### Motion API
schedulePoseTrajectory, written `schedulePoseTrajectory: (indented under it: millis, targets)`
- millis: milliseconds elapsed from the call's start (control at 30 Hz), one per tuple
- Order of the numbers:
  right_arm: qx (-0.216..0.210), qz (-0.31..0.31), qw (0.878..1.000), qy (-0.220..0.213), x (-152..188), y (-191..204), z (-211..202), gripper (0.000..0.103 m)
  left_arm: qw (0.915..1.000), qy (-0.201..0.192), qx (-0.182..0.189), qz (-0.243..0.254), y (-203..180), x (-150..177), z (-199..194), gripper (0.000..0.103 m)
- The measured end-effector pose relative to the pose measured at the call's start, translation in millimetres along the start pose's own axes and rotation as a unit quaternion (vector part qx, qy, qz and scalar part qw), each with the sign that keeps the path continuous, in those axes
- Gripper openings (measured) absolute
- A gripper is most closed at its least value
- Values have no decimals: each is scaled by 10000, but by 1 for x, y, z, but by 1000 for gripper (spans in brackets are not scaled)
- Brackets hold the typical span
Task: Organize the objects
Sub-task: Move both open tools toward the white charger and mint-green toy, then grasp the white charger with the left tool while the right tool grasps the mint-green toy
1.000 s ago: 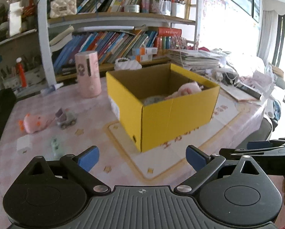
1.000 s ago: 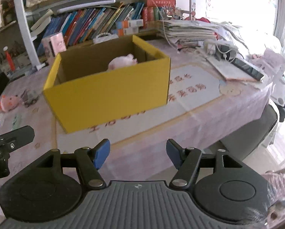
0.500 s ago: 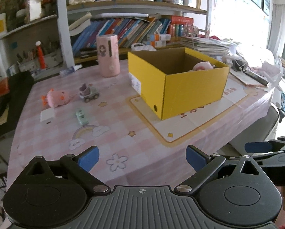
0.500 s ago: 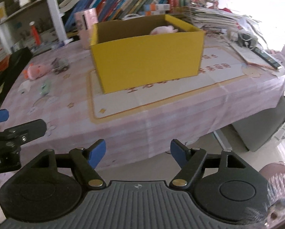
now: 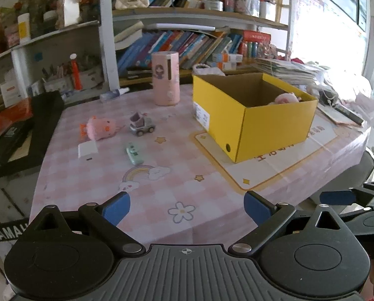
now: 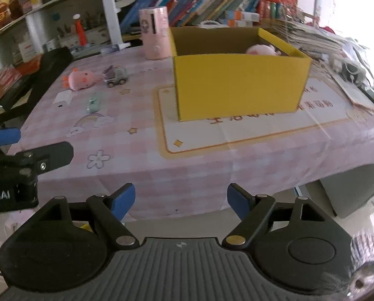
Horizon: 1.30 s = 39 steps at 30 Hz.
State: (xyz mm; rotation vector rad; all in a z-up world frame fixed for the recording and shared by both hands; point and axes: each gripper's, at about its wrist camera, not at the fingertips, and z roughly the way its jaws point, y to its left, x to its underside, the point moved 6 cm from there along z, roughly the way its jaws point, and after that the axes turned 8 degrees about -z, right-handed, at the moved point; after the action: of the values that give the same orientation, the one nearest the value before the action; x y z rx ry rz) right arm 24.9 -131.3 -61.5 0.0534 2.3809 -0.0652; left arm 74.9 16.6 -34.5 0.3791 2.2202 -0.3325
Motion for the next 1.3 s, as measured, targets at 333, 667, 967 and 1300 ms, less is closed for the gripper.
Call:
schedulePoseTrajectory:
  millis: [333, 667, 967, 1300]
  targets:
    - [-190, -235, 9995, -77, -13, 22, 4, 79, 9995, -47, -230, -217, 26, 0, -6, 99]
    - [-356, -500, 9979, -223, -26, 35, 9, 78, 9949, -138, -676, -738, 53, -3, -2, 99]
    - [-734, -678, 9949, -101, -53, 47, 52, 71, 9892, -158, -1076, -985, 80, -21, 18, 99]
    - [-1450, -1454, 9783, -290, -112, 84, 108, 53, 9805, -236, -1606, -1106, 117, -75, 80, 96]
